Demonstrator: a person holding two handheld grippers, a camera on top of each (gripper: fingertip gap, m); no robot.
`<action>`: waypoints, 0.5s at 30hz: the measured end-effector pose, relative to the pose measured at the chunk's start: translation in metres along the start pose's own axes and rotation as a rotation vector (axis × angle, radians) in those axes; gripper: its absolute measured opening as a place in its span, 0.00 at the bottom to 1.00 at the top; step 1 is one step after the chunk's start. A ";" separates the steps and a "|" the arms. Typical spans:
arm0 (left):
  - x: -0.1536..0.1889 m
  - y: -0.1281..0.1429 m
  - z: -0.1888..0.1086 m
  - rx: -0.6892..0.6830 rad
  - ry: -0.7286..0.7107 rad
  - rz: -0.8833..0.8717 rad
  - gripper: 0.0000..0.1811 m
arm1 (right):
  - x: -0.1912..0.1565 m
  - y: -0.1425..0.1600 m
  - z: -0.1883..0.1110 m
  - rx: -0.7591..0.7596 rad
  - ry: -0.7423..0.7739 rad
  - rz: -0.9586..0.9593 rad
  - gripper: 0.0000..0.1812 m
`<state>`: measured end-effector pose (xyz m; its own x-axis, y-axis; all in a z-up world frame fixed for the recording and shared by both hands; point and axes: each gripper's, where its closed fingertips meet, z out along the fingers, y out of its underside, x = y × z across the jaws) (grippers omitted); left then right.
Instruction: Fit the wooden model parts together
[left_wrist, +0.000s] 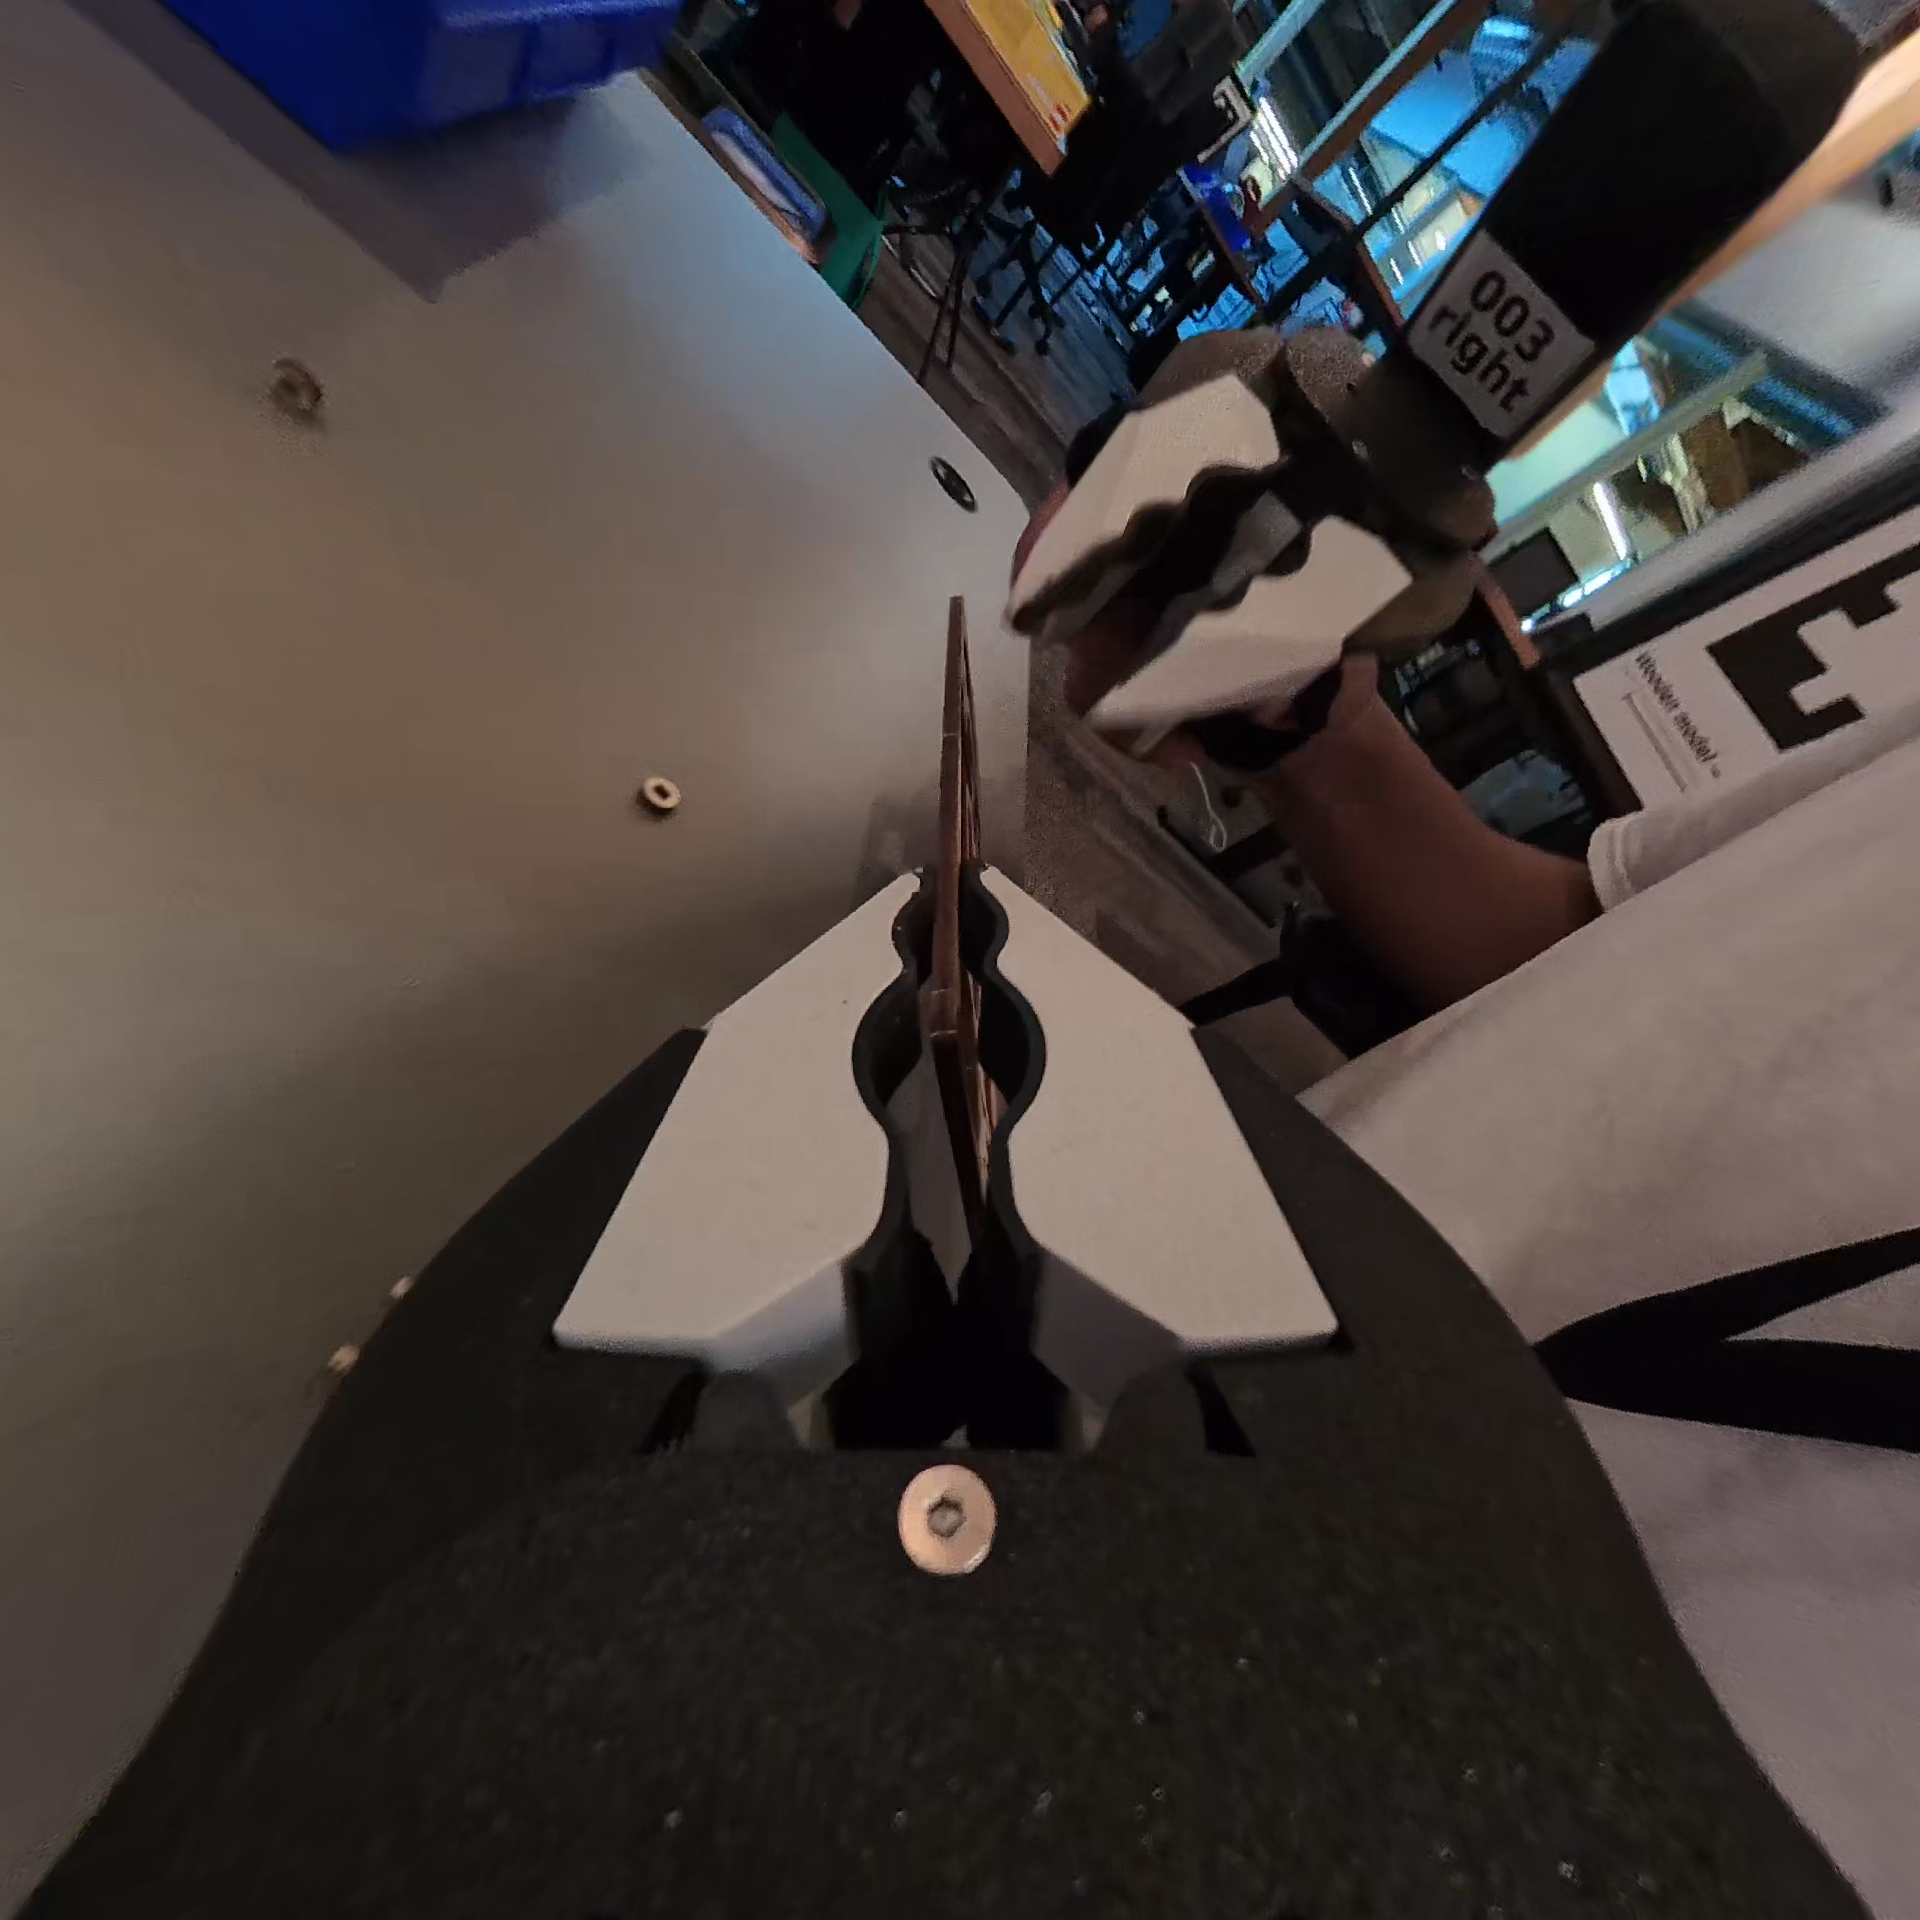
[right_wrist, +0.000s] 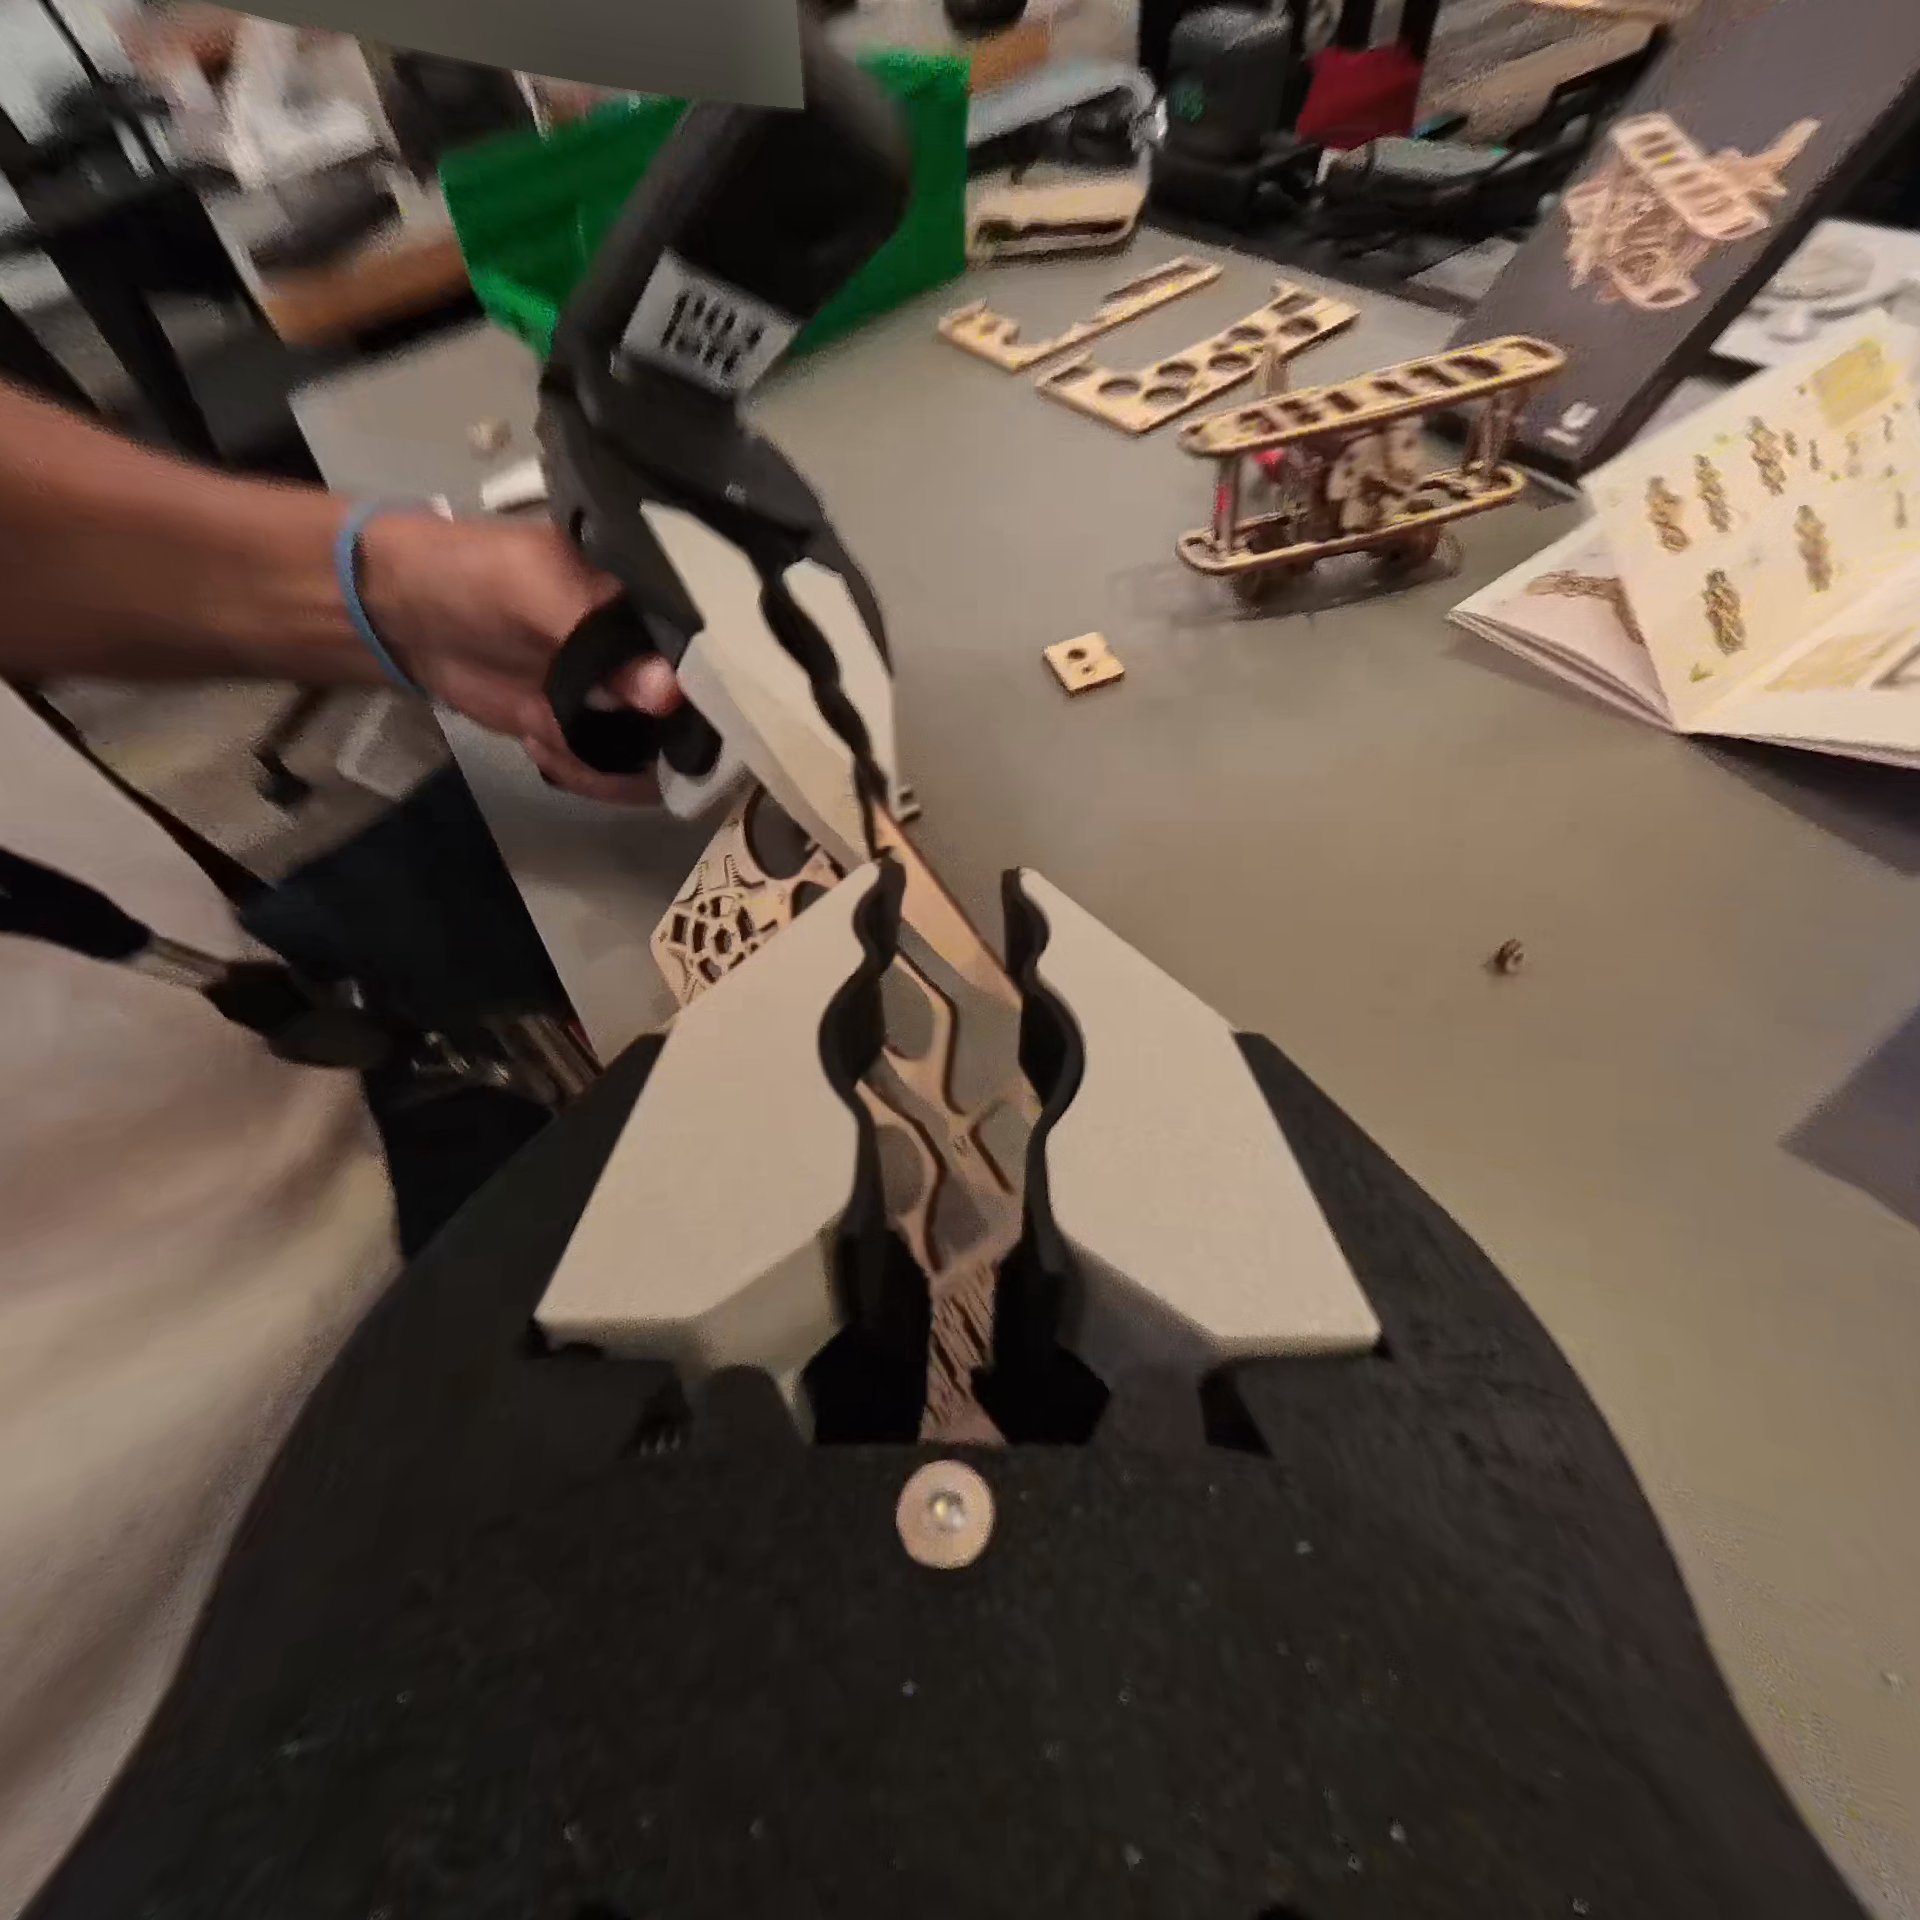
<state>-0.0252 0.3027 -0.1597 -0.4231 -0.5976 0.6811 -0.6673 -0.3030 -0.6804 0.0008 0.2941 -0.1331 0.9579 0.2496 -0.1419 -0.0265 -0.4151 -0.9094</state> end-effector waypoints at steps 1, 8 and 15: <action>-0.004 -0.003 -0.005 0.013 -0.008 -0.033 0.00 | 0.011 -0.004 -0.007 0.024 -0.004 0.056 0.11; -0.034 -0.035 -0.045 0.183 -0.025 -0.256 0.00 | 0.060 0.003 -0.020 0.128 0.065 0.312 0.17; -0.055 -0.043 -0.062 0.268 -0.022 -0.383 0.00 | 0.051 0.024 -0.003 0.040 0.092 0.312 0.19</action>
<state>-0.0116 0.3948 -0.1511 -0.1619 -0.4198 0.8931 -0.5895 -0.6846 -0.4287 0.0498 0.2945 -0.1612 0.9236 0.0353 -0.3817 -0.3320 -0.4244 -0.8425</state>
